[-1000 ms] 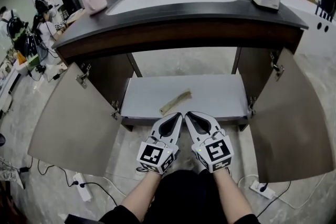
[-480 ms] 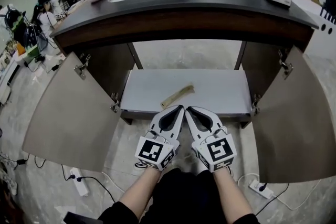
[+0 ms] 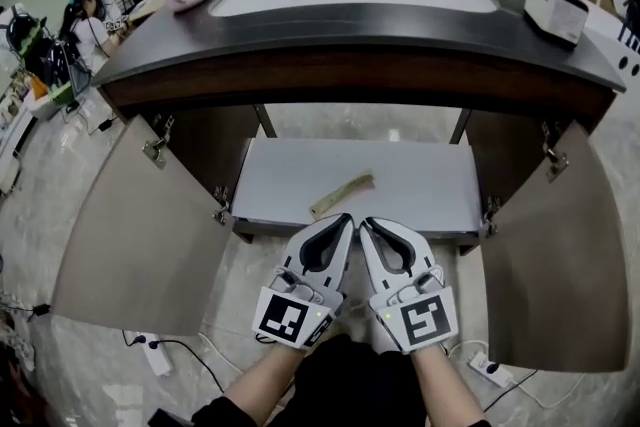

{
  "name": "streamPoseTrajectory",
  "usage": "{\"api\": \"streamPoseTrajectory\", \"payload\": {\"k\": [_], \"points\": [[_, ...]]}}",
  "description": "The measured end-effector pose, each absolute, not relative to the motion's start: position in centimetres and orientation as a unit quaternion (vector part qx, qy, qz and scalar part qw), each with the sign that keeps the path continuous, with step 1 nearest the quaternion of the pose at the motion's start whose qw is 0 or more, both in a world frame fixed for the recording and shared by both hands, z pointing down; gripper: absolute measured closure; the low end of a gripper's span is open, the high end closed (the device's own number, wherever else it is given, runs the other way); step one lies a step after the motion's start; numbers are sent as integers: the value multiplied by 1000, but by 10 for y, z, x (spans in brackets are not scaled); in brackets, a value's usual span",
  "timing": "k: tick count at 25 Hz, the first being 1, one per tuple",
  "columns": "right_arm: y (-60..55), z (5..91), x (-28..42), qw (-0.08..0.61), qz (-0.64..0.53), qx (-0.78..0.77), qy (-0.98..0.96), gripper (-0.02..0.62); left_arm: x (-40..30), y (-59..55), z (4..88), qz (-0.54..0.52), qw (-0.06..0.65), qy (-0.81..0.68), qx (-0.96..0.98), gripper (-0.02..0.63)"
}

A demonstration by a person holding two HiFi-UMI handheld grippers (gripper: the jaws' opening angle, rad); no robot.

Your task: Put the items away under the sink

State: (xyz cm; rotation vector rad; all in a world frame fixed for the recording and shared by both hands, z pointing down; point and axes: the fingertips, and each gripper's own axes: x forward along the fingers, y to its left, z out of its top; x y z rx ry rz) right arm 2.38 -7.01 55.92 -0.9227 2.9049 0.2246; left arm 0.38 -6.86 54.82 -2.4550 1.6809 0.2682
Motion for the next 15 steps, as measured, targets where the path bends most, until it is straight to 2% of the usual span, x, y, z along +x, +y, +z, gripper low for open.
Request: {"api": "streamPoseTrajectory", "payload": {"k": [3, 15], "points": [[-69, 503, 23, 66, 78, -314, 944, 557, 7, -66, 500, 90, 81, 572, -811, 598], [-57, 324, 12, 28, 38, -337, 940, 557, -6, -55, 325, 48, 21, 595, -802, 598]]}}
